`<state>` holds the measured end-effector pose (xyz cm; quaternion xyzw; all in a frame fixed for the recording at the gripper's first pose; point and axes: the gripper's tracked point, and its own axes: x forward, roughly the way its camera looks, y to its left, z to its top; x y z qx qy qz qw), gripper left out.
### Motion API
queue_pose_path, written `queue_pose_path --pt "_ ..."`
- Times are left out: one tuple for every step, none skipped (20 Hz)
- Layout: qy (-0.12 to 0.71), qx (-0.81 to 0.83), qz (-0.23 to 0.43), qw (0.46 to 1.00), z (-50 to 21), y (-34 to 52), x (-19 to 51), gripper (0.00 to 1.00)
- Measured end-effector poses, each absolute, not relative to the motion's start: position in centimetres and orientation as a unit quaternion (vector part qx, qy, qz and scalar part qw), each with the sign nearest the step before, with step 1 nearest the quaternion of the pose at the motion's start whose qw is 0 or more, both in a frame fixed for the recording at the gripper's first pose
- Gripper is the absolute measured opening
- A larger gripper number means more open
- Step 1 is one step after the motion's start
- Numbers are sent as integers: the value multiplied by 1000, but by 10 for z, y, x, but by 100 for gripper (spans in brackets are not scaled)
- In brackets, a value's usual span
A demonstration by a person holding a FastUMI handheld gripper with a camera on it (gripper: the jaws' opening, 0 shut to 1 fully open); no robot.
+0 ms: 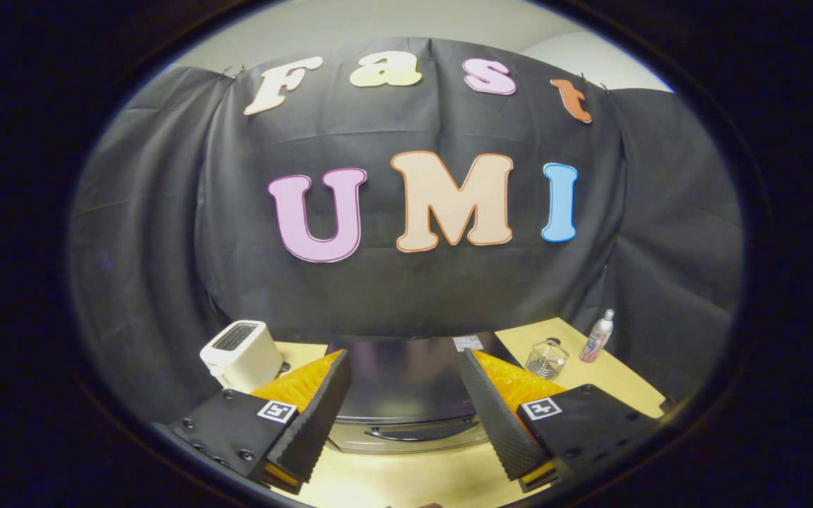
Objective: Open the toaster oven, put the food inside, and close the toaster oven door.
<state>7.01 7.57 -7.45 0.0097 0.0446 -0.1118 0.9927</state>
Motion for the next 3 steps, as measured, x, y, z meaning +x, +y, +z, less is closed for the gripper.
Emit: queue_pose_path --pt "47 9 -114 992 -75 72 70 99" --pt "51 10 -116 992 -76 69 69 99" --pt "52 12 -115 992 -76 67 68 99"
